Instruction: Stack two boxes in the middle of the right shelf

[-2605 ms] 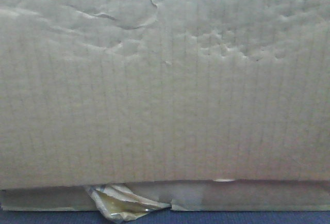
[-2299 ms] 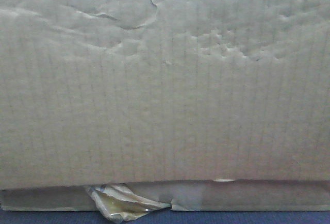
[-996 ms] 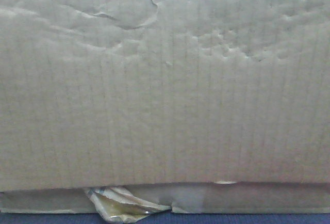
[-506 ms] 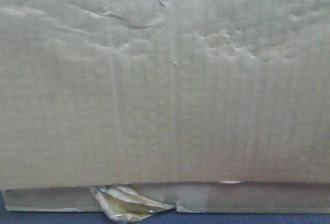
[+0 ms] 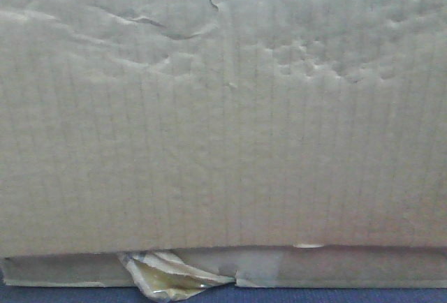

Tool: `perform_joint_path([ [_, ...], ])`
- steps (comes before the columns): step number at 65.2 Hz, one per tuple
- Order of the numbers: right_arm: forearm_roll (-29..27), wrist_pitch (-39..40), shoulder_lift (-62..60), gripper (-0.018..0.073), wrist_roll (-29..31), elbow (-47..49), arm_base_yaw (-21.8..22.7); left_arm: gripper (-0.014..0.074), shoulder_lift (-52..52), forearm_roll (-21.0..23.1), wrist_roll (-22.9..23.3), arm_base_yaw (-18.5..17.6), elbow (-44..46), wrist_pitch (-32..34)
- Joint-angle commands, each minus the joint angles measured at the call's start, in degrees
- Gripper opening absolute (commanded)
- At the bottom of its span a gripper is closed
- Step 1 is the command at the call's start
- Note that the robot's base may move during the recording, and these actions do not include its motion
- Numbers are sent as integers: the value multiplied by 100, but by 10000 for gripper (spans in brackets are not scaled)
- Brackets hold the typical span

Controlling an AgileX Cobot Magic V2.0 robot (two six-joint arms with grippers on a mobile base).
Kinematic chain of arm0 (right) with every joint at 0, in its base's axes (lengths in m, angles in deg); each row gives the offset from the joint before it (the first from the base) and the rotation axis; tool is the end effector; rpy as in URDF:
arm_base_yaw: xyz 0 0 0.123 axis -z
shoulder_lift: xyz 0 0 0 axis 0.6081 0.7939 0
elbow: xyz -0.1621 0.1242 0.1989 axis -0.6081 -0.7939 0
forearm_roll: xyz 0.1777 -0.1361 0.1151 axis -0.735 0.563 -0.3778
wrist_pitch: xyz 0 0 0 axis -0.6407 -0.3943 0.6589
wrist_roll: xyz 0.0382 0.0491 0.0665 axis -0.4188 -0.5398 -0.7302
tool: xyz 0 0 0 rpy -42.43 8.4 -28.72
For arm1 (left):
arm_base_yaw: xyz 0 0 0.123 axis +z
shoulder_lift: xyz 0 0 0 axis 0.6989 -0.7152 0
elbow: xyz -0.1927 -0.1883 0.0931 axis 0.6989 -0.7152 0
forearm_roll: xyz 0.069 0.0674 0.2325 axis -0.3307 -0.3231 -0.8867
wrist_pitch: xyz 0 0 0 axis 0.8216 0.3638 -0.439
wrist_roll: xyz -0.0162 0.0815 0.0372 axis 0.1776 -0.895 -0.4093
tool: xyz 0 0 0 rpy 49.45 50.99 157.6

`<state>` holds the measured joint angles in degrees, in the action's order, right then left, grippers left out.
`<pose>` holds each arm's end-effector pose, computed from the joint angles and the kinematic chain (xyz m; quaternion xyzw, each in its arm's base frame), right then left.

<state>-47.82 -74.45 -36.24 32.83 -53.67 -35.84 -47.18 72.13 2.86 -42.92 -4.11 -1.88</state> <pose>0.0566 -0.0015 0.2119 -0.0066 0.6815 -0.0272 0.7313 0.1920 0.0042 0.3904 -0.0122 0.9215 0.0010 0.3882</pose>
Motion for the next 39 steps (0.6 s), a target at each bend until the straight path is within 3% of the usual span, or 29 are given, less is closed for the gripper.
perform_joint_path([
  [1, -26, 126, -23, -162, -4, 0, 23, -102, -437, 179, -458, 144, 307, -145],
  [7, -26, 126, -23, -162, -4, 0, 23, -102, -761, 454, -1033, 451, 517, -217],
  [19, -26, 126, -23, -162, -4, 0, 23, -102, -1112, 1519, -2363, 1384, 825, -295],
  [32, -26, 126, -23, -162, -4, 0, 23, -92, -1276, 1671, -2707, 2003, 823, -305],
  [39, -26, 126, -23, -162, -4, 0, 23, 12, -1440, 1686, -2851, 1999, 814, -305],
])
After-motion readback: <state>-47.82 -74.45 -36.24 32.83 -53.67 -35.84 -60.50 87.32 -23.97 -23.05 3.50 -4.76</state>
